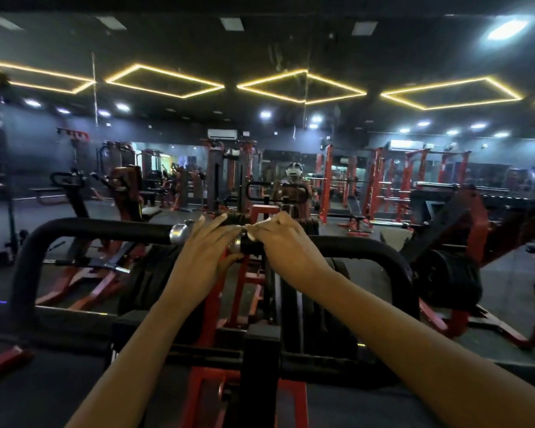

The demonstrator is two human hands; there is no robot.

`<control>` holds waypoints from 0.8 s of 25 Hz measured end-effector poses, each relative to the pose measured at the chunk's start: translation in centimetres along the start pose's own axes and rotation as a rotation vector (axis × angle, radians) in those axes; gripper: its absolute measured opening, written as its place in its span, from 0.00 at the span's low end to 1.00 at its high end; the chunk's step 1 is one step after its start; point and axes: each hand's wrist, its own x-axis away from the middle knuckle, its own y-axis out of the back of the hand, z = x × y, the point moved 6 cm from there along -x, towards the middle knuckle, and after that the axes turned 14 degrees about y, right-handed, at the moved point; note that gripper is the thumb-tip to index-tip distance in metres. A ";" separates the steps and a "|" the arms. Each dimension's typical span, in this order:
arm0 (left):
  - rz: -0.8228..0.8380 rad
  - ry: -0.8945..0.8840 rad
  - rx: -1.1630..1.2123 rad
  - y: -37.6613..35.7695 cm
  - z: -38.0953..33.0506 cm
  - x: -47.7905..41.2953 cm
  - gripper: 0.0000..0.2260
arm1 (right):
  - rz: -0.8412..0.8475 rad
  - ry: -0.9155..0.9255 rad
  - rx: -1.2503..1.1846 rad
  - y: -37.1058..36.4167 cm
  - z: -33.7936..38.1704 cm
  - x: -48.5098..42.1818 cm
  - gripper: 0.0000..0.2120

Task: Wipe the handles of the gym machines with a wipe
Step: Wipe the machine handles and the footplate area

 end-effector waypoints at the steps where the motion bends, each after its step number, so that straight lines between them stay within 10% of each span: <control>1: 0.004 -0.007 0.013 -0.3 0.3 0.1 0.19 | 0.006 0.005 -0.022 -0.2 -0.1 0.1 0.17; 15: 0.090 0.026 0.025 0.3 -0.1 -0.5 0.21 | 0.184 0.021 0.036 0.6 1.4 0.5 0.24; 20: 0.067 -0.060 -0.029 -0.2 -2.8 -0.4 0.23 | -0.015 0.051 0.232 3.3 -1.5 7.2 0.30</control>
